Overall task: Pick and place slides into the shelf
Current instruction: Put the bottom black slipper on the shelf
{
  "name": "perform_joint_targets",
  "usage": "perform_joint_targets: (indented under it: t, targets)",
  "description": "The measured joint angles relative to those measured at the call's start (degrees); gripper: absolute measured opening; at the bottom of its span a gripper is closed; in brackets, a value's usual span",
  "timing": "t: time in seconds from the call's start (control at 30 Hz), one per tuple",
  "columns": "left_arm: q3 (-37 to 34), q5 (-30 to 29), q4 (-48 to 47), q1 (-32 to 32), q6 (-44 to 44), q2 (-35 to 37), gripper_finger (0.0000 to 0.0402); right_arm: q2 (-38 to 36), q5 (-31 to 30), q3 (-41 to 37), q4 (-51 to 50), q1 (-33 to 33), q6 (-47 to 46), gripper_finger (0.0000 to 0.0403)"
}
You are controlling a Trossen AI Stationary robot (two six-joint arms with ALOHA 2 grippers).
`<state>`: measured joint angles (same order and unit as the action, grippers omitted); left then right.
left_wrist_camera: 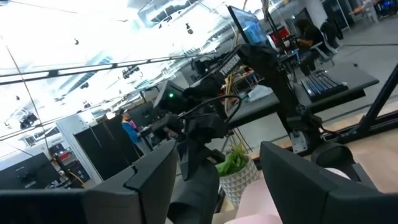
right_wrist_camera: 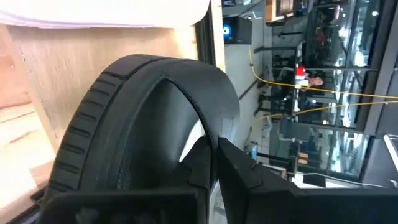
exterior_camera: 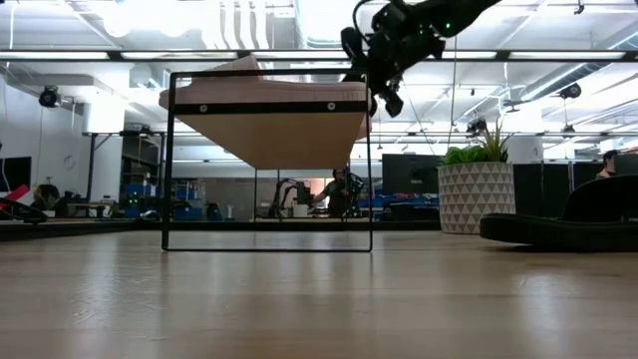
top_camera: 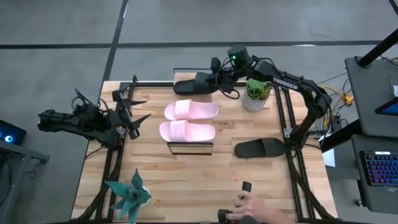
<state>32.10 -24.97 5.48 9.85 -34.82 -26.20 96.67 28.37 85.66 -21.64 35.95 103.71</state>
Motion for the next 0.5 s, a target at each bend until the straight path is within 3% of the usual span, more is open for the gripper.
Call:
perform_joint_targets:
  t: [0.5]
  targets:
    - [0.0,-0.16,0.09,0.0,0.01,-0.12,0.0215,3.55,0.36,-0.24,-5.46,0.47,2.03,0.0011]
